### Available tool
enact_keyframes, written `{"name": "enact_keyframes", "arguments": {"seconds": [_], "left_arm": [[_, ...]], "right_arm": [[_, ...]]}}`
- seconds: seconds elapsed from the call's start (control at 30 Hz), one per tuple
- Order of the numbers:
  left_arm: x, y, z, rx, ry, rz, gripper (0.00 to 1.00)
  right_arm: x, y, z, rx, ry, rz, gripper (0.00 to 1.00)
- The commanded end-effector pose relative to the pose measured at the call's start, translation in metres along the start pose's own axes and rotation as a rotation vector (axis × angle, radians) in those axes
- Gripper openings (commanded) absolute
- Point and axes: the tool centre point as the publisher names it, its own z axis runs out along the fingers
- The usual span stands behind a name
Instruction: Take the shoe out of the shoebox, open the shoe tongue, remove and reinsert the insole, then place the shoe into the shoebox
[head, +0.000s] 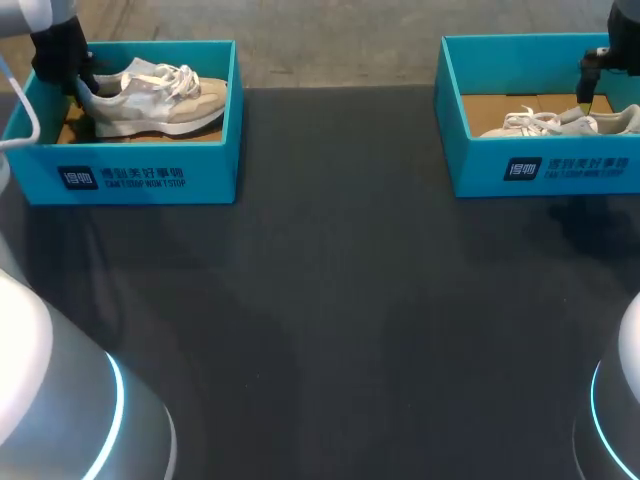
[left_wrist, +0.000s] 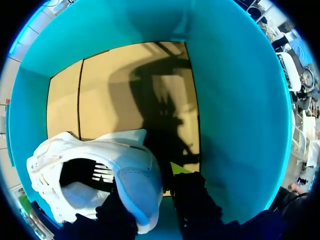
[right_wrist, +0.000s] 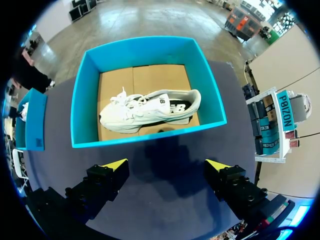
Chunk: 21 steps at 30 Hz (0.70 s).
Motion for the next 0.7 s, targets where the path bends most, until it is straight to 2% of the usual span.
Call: {"name": "enact_keyframes", "arguments": {"seconds": [0.03,0.4,0.7], "left_arm": [[0.001,0.009,0.003,0.036,0.002,0.012,0.00],[0.004,0.005,-0.013,0.040,0.032,0.081,0.00],[0.001,-0.002,-0.046,0.021,0.038,0.105,0.00]], "right_arm": [[0.000,0.000,0.000,-0.001,0.000,0.002,1.00],[0.000,0.000,0.000,-0.001,0.000,0.002,1.00],[0.000,0.000,0.000,-0.001,0.000,0.002,1.00]]}}
